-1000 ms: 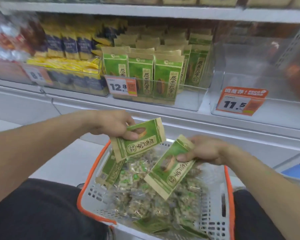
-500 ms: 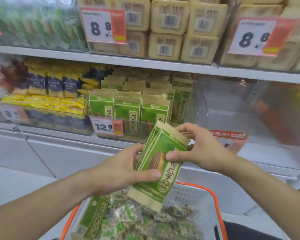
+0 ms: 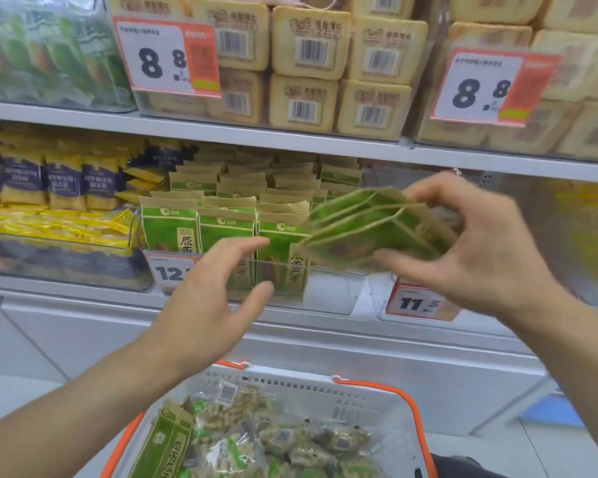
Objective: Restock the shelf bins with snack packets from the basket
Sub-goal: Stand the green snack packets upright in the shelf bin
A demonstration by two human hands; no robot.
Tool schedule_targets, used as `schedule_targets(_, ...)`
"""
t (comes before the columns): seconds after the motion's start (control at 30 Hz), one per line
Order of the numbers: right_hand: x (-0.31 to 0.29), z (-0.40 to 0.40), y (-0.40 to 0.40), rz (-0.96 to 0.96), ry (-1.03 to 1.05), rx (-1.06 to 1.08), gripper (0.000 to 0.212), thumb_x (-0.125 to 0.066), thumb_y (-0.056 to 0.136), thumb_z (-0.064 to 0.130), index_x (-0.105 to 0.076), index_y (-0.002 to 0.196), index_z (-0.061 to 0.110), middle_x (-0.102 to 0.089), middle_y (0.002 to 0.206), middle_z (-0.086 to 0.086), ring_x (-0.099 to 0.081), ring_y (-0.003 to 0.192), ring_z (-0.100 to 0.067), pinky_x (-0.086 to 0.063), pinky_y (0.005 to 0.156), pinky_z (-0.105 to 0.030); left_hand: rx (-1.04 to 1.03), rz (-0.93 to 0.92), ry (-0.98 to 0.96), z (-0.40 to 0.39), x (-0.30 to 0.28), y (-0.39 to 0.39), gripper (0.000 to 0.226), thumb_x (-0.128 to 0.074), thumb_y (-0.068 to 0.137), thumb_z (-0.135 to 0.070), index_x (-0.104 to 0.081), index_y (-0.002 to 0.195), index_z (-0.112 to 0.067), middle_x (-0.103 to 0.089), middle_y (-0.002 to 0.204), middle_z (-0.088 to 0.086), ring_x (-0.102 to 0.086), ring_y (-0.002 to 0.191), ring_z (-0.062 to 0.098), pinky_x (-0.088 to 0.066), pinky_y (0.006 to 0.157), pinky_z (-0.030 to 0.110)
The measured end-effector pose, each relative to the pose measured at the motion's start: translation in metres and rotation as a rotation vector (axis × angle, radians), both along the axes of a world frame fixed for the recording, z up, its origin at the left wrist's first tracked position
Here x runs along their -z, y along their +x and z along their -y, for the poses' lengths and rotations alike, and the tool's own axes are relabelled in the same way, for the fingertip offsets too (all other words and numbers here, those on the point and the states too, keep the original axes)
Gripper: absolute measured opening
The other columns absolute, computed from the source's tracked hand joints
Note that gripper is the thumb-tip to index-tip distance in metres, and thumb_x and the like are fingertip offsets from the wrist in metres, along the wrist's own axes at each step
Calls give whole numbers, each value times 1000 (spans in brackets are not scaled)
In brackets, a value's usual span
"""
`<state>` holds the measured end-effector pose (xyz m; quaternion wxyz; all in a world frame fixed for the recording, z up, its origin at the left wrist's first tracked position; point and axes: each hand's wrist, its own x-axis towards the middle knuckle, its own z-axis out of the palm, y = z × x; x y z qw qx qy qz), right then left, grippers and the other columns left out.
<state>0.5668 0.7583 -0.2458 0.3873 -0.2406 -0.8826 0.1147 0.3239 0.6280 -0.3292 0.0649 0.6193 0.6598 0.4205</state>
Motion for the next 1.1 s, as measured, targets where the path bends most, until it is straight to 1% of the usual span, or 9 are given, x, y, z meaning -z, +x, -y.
schedule_targets(0.13, -7, -12, -3, 21, 69, 112, 44, -88, 70, 23, -58, 102, 24, -62, 88, 22, -61, 84, 10, -46, 74, -5, -73, -318, 79, -24, 10, -7, 58, -66, 88, -15, -46, 143, -20, -37, 153, -4, -30, 144, 12, -26, 117, 34)
schedule_targets(0.23, 1, -26, -20, 254, 64, 157, 47, -84, 73, 22, -57, 111, 28, -70, 99, 10, -66, 93, -14, -55, 81, -39, -84, -479, 16, -41, 17, -3, 73, -65, 85, -17, -35, 151, -21, -21, 163, 2, -11, 152, 19, -20, 121, 45)
schedule_targets(0.27, 3, -31, -27, 331, 76, 174, 49, -81, 75, 24, -55, 115, 29, -70, 105, 8, -65, 98, -21, -54, 82, -43, -92, -509, -7, -45, 19, -3, 76, -64, 85, -19, -31, 153, -21, -15, 165, 3, -5, 153, 19, -18, 122, 46)
schedule_targets(0.4, 2, -47, -53, 582, 119, 244, 50, -75, 79, 33, -53, 124, 26, -66, 113, 3, -61, 102, -25, -46, 76, -32, -136, -605, -51, -48, 22, -6, 80, -62, 83, -24, -27, 155, -20, -6, 166, 4, 2, 153, 19, -15, 122, 48)
schedule_targets(0.53, -5, -64, -79, 792, 47, 269, 67, -81, 73, 43, -53, 131, 23, -65, 118, 0, -59, 100, -23, -48, 77, -32, -164, -672, -67, -46, 23, -12, 79, -61, 80, -25, -31, 154, -17, -10, 166, 4, -2, 153, 20, -18, 121, 51)
schedule_targets(0.63, -7, -73, -92, 898, 0, 245, 65, -85, 68, 43, -58, 122, 20, -64, 104, 4, -57, 90, -19, -50, 75, -30, -208, -708, -59, -48, 23, -15, 79, -62, 79, -25, -35, 152, -17, -16, 165, 3, -5, 153, 25, -17, 120, 55)
schedule_targets(0.77, -3, -80, -94, 946, -132, 103, 36, -87, 70, 38, -56, 87, 31, -60, 83, 21, -60, 79, -7, -39, 59, -18, -220, -689, -51, -52, 26, -14, 81, -65, 76, -24, -36, 152, -16, -19, 164, 3, -7, 153, 30, -15, 119, 56)
schedule_targets(0.9, 6, -81, -87, 851, -233, 15, 32, -86, 71, 45, -59, 74, 29, -65, 70, 14, -57, 60, 4, -38, 51, -13, -215, -658, -51, -54, 25, -11, 79, -63, 77, -28, -37, 150, -15, -26, 162, 5, -13, 152, 32, -15, 118, 56)
schedule_targets(1.1, 3, -83, -89, 771, 66, 197, 48, -77, 74, 53, -64, 108, 23, -68, 92, 7, -64, 91, -21, -52, 75, -34, -174, -523, 107, -72, -17, -6, 53, -44, 92, -33, -45, 141, -16, -48, 143, -1, -36, 140, 19, -17, 120, 48)
